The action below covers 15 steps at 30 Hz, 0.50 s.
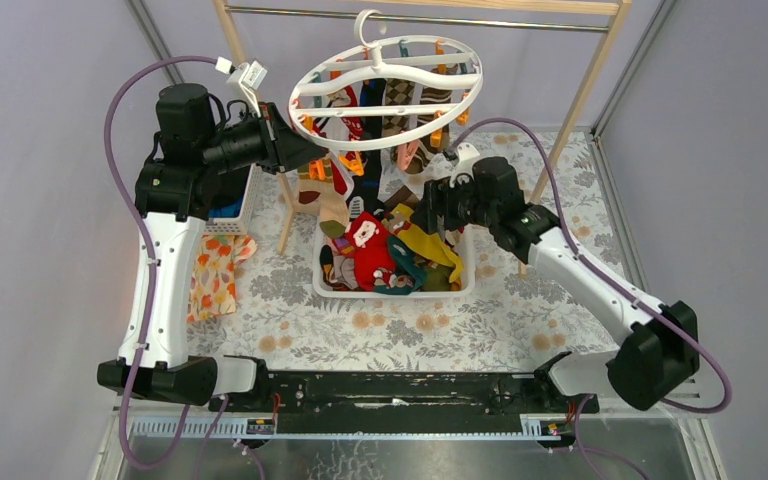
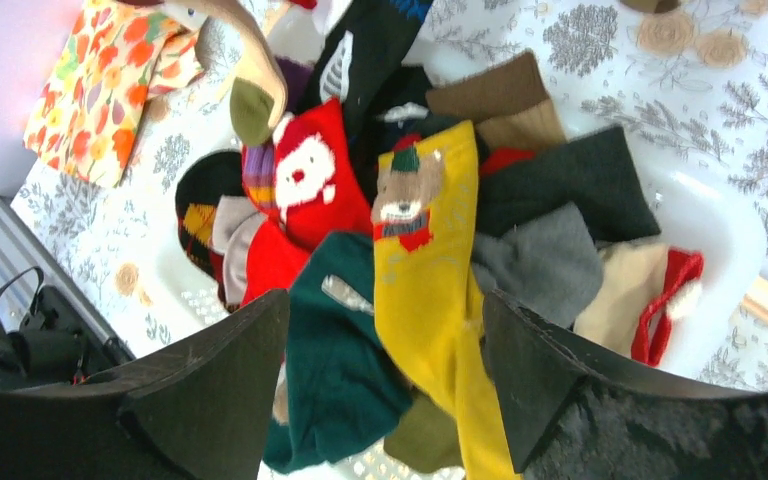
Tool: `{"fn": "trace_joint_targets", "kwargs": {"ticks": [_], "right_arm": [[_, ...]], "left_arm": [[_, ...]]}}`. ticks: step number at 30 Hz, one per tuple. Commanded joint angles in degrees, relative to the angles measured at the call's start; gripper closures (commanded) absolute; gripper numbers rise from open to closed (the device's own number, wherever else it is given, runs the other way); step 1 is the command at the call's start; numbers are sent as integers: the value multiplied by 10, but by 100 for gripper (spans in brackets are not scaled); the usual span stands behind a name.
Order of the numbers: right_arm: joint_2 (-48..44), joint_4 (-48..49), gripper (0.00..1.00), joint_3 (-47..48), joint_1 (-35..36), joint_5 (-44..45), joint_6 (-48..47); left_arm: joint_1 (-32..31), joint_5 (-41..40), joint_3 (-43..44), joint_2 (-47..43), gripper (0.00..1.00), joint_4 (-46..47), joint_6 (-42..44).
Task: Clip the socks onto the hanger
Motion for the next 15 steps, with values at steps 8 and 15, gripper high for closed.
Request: {"fn": "trace_joint_targets", "kwargs": {"ticks": [8,15], "right_arm": [[158,142,24,72,-5,-4,-8],[219,188,27,65,-13,-23,20]], "left_arm": [[5,12,-11,-10,100,23,4],[5,14,-15,-12,100,24,4]]}}
